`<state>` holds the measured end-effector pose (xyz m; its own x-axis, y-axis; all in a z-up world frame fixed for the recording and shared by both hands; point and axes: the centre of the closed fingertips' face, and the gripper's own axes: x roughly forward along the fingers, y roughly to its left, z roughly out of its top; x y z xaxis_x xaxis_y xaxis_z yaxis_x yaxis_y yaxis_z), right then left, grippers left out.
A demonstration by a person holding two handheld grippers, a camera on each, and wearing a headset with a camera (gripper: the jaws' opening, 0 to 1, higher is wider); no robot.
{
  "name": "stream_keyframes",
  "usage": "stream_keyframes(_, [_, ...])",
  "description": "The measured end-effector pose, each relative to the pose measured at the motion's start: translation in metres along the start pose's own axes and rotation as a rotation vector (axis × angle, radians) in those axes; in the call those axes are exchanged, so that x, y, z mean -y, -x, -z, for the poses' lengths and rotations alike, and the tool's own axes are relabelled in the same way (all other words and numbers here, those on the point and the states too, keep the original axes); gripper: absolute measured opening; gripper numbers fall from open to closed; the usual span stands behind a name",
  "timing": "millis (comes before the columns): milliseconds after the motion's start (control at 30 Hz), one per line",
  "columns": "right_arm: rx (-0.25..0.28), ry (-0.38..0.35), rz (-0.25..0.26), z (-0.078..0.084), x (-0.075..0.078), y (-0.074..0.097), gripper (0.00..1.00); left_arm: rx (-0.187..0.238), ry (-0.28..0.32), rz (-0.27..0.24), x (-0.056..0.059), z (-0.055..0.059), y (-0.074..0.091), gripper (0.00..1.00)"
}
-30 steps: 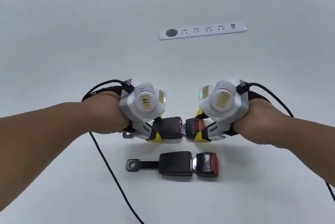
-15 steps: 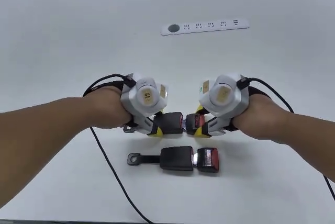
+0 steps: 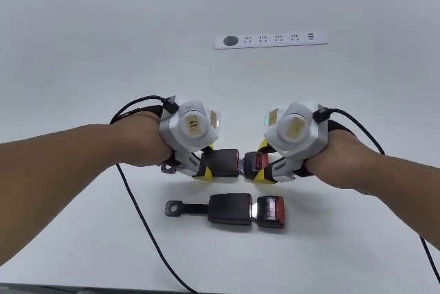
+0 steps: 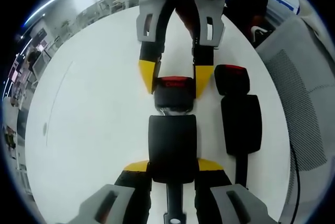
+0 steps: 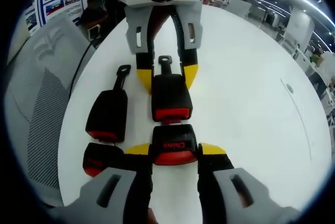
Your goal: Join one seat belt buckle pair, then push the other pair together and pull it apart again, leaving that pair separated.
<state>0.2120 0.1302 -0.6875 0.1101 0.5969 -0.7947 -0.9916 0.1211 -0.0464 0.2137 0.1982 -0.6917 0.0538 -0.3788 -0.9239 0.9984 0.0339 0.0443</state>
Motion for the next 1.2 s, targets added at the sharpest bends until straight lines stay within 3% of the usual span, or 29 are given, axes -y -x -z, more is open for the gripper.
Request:
stream_keyframes(300, [-0.014,-0.011,0.003,0.008,-0.001,0.004,0.32,0.004,-0.004,-0.001,0.002,-0.002,0.001,0.31])
stream_keyframes(633, [0.006,0.007,-0.007,0.015,0.001,0.013,0.32,-0.018,-0.042,0.014,-0.001,-0.001,-0.001,0.31])
stream_keyframes(767, [-0.001,0.005,-0.011,0.031,0.003,0.024,0.33,-0.018,-0.046,0.016,-0.002,0.000,-0.002,0.31])
stream_keyframes(933, [0.027,-0.036,0.020,0.054,0.012,0.041,0.33,0.001,-0.039,0.013,-0.003,0.001,-0.002,0.31])
stream_keyframes(1200, [-0.002,-0.052,0.057,0.093,0.007,0.068,0.33,0.010,-0.034,-0.003,-0.001,0.000,0.000,0.32])
